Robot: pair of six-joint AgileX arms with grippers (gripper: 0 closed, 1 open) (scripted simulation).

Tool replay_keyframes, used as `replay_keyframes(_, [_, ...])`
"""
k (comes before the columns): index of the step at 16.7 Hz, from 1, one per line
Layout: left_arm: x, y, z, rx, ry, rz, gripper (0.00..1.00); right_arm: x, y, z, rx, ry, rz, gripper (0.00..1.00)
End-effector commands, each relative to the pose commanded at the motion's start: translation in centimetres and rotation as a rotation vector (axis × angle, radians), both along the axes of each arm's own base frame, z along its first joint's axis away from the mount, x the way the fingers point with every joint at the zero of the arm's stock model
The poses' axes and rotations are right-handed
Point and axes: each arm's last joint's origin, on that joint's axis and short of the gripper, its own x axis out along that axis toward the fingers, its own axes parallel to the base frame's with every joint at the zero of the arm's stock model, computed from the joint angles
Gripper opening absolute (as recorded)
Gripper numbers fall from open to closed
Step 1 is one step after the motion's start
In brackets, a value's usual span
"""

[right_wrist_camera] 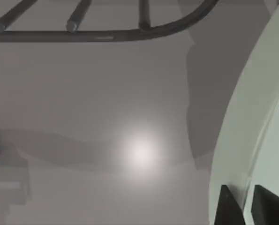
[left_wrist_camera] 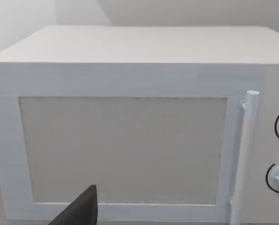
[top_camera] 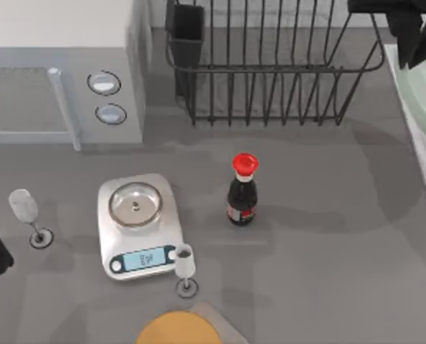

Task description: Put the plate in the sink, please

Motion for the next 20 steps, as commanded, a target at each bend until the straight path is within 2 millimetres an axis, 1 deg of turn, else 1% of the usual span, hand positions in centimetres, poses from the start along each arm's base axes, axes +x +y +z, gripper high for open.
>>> replay_keyframes(2, [0.0,0.0,0.0,0.000,0.000,0.000,1.00,3.7,-4.4,-4.1,-0.009,0.041,0.004,0.00])
replay_keyframes(3, [0.0,0.0,0.0,0.000,0.000,0.000,1.00,5.0,-6.8,-5.7,-0.009,0.052,0.006,0.00])
replay_keyframes(5, [0.0,0.0,0.0,0.000,0.000,0.000,1.00,6.5,-11.0,-8.2,-0.006,0.056,0.007,0.00])
replay_keyframes(6, [0.0,0.0,0.0,0.000,0.000,0.000,1.00,6.9,-12.5,-8.9,-0.006,0.054,0.008,0.00])
replay_keyframes(7, [0.0,0.0,0.0,0.000,0.000,0.000,1.00,7.1,-13.4,-9.4,-0.005,0.053,0.008,0.00])
replay_keyframes(8, [0.0,0.0,0.0,0.000,0.000,0.000,1.00,7.2,-13.9,-9.7,-0.005,0.052,0.008,0.00])
replay_keyframes(12, [0.0,0.0,0.0,0.000,0.000,0.000,1.00,7.2,-13.9,-9.7,-0.005,0.052,0.008,0.00])
replay_keyframes(20, [0.0,0.0,0.0,0.000,0.000,0.000,1.00,7.2,-13.9,-9.7,-0.005,0.052,0.008,0.60])
